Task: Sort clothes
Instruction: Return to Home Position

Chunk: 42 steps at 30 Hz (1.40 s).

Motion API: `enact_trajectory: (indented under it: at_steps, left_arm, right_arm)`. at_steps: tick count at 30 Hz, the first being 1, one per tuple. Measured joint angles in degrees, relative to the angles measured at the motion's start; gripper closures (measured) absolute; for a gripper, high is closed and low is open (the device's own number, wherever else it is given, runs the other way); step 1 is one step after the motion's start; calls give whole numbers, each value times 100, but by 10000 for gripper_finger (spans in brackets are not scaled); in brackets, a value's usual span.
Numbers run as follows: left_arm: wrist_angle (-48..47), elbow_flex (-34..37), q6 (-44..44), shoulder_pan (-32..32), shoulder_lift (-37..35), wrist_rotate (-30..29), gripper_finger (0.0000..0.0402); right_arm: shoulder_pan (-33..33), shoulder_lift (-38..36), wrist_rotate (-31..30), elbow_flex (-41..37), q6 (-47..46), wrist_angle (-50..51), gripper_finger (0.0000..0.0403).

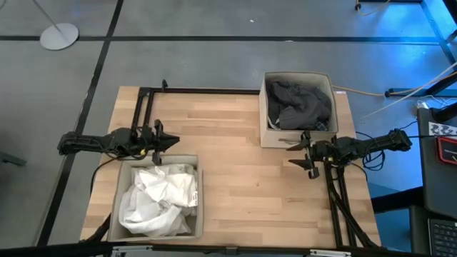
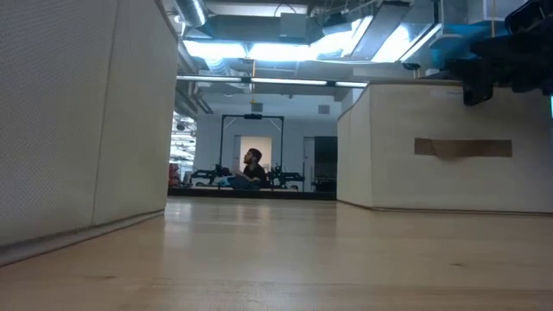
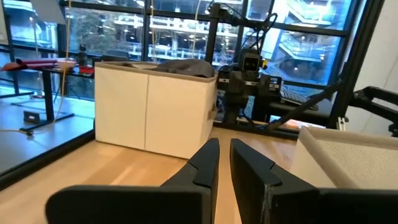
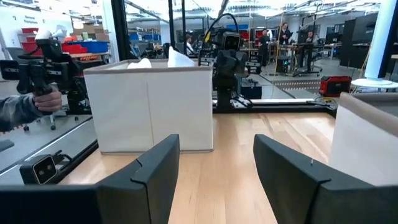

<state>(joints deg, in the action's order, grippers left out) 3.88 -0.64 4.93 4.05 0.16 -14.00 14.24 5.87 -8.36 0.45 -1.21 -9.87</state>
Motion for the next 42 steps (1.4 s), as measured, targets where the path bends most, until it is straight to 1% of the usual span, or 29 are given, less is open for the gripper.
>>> enact_trajectory:
  at_steps: [7, 9, 15, 18, 21, 24, 26, 28, 31, 33, 35, 38, 42]
  left_arm:
    - [-89, -2, 217, 0, 26, 29, 373]
    - [-106, 1, 336, 0, 26, 31, 373]
    - [-164, 13, 1138, 2, 39, 63, 373]
    - [-165, 13, 1492, 7, 44, 72, 373]
    - [-159, 13, 1582, 7, 44, 70, 373]
    - [-151, 13, 1558, 7, 45, 65, 373]
    - [-149, 13, 1578, 7, 42, 53, 373]
    - [-148, 13, 1593, 7, 43, 51, 373]
    - [-147, 13, 1547, 5, 42, 50, 373]
    - [-144, 13, 1513, 4, 42, 48, 373]
    - [-143, 13, 1439, 4, 42, 46, 373]
    - [-140, 13, 1436, 4, 42, 44, 373]
    - [-136, 13, 1436, 4, 38, 33, 373]
  right_arm:
    - [0, -2, 0, -2, -8, 447, 194]
    - [0, 0, 1, -2, -165, 633, 194]
    - [0, -19, -111, -2, -327, 641, 194]
    - [-2, -201, 45, 48, -296, 716, 194]
    - [-1, -568, 238, 103, -147, 890, 194]
    - [-34, -570, -150, 125, -152, 928, 194]
    - [-122, -577, -218, 123, -150, 940, 194]
    - [-234, -575, -59, 93, -56, 933, 194]
    - [-329, -576, 767, 76, 244, 981, 194]
    - [-352, -573, 1080, 74, 383, 1001, 194]
    - [-338, -577, 1125, 74, 458, 1008, 194]
    - [-341, -560, 857, 81, 473, 1063, 194]
    - [-341, -529, 688, 81, 541, 1034, 194]
